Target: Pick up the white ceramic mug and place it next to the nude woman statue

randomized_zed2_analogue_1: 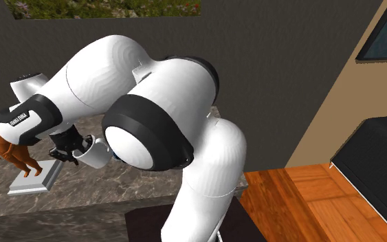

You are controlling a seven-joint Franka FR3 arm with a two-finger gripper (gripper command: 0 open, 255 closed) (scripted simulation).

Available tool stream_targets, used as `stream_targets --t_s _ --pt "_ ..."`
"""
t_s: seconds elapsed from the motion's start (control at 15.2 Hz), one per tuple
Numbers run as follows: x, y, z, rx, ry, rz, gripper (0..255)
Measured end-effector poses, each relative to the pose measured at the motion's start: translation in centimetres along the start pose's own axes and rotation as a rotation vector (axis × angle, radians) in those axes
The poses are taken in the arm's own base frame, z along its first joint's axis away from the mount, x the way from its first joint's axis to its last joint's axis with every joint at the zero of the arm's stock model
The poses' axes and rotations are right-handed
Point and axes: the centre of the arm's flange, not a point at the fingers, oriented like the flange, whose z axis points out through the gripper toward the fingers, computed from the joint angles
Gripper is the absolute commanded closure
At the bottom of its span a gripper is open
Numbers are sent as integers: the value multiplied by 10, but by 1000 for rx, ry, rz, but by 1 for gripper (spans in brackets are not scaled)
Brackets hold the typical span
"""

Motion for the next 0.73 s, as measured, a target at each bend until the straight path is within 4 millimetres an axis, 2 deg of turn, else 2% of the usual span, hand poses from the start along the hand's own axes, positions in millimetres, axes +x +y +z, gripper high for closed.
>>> stream_targets --t_s 0.26,0.46,0.59,0.73 --pt "2 -4 10 9 27 -5 255" --pt "3 5 40 -4 -3 7 255" --pt "4 3 49 0 3 7 255" --pt "5 4 50 0 5 9 255"
